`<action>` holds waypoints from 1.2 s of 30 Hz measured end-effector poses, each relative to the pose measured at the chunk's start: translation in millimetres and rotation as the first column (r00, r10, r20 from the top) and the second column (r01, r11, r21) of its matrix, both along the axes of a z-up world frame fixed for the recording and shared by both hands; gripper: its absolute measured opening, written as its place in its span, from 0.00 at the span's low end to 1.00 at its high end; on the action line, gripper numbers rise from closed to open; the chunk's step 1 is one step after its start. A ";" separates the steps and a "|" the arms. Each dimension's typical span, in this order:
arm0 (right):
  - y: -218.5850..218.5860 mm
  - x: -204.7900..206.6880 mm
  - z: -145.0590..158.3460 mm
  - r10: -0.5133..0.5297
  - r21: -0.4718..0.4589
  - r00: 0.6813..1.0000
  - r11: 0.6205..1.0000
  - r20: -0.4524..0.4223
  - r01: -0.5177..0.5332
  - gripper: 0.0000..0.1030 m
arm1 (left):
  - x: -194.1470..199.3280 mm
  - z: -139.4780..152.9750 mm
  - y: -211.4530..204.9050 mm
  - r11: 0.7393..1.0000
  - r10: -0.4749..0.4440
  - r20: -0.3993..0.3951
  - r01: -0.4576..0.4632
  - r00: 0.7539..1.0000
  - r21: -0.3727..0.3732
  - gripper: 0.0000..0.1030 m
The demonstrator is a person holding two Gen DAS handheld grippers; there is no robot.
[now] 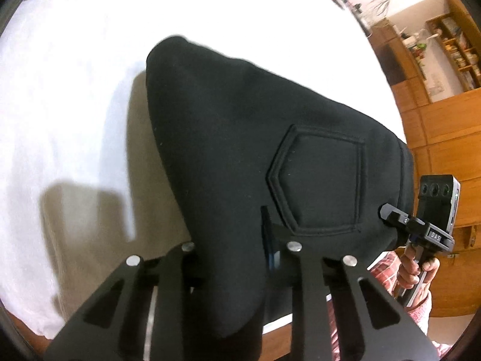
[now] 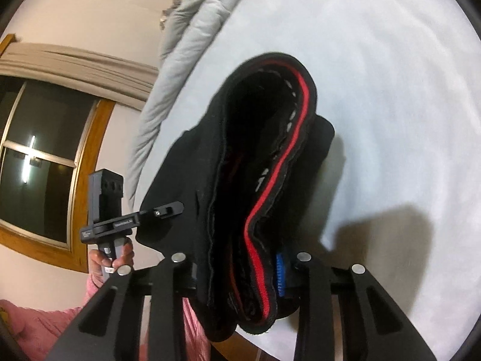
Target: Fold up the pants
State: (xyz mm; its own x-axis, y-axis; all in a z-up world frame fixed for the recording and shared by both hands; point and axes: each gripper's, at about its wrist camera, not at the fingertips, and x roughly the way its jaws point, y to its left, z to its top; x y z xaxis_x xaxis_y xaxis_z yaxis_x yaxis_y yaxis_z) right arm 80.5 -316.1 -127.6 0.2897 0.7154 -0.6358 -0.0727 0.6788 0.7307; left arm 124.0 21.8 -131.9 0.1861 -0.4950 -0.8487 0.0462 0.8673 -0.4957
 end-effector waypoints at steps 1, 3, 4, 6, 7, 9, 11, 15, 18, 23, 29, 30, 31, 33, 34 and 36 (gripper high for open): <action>-0.5 3.4 9.4 0.003 -0.014 1.000 1.000 0.022 -0.003 0.32 | 3.0 5.9 -0.8 1.000 -0.002 0.018 0.002 1.000 -0.016 0.21; -3.8 10.8 23.7 0.002 -0.032 0.999 0.999 0.052 0.000 0.32 | 11.8 14.8 -2.8 0.999 0.000 0.047 0.002 0.999 -0.039 0.21; -8.1 17.7 31.8 0.000 -0.041 0.997 0.999 0.073 0.003 0.32 | 19.7 21.7 -6.9 0.999 -0.001 0.070 0.004 0.998 -0.044 0.21; -13.9 33.7 45.2 -0.008 -0.056 0.995 0.998 0.104 0.014 0.32 | 31.8 31.0 -16.4 0.999 -0.002 0.104 0.005 0.995 -0.036 0.21; -15.9 42.0 50.4 -0.010 -0.066 0.993 0.998 0.117 0.017 0.32 | 41.8 37.3 -22.2 1.000 -0.002 0.125 0.005 0.992 -0.029 0.21; -18.5 60.1 61.0 -0.014 -0.089 0.989 0.996 0.145 0.028 0.32 | 63.0 44.1 -31.2 1.000 0.003 0.155 0.001 0.988 -0.028 0.21; -26.3 83.1 64.1 -0.024 -0.096 0.988 0.995 0.155 0.039 0.32 | 83.6 46.9 -45.9 1.000 0.007 0.175 -0.003 0.984 -0.022 0.21; -36.6 128.0 51.5 -0.030 -0.147 0.991 0.988 0.131 0.049 0.32 | 123.3 38.1 -50.8 1.000 0.001 0.190 -0.003 0.982 0.009 0.21; -40.5 153.2 23.3 -0.040 -0.174 0.996 0.983 0.076 0.052 0.33 | 138.5 17.0 -38.7 1.000 -0.008 0.154 0.003 0.988 0.028 0.22; -47.1 160.0 -39.8 -0.052 -0.223 0.999 0.974 -0.015 0.048 0.49 | 140.9 -23.9 -33.2 0.998 -0.036 0.133 0.028 0.990 0.061 0.34; -63.7 139.4 -44.4 -0.096 -0.128 0.995 0.987 0.015 0.097 0.65 | 133.2 -22.3 -26.5 0.995 -0.020 0.160 0.004 0.987 0.100 0.62; -64.2 136.8 -39.7 -0.104 -0.155 0.994 0.982 0.027 0.107 0.65 | 129.4 -19.5 -22.9 0.993 -0.021 0.163 0.002 0.986 0.115 0.62; -68.6 126.6 -30.1 -0.118 -0.187 0.992 0.974 0.047 0.125 0.66 | 124.6 -12.6 -20.1 0.990 -0.019 0.177 -0.007 0.984 0.144 0.62; -64.4 117.3 -9.1 -0.138 -0.223 0.987 0.963 0.081 0.153 0.61 | 110.0 4.0 -10.4 0.980 -0.010 0.215 -0.033 0.976 0.194 0.61; -62.9 107.4 6.9 -0.133 -0.262 0.983 0.951 0.123 0.162 0.59 | 100.3 15.4 -5.8 0.972 0.003 0.243 -0.060 0.970 0.228 0.61; -52.6 93.1 34.9 -0.108 -0.325 0.975 0.931 0.192 0.167 0.59 | 83.0 38.7 -1.8 0.972 0.038 0.294 -0.104 0.955 0.212 0.62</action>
State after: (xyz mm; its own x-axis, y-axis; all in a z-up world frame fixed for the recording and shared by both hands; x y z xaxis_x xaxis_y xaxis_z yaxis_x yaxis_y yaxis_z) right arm 173.6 -368.7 -92.7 0.4935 0.4133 -0.7653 -0.0629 0.8946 0.4425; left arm 207.0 20.0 -93.2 0.4647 -0.2764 -0.8412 0.0918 0.9600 -0.2647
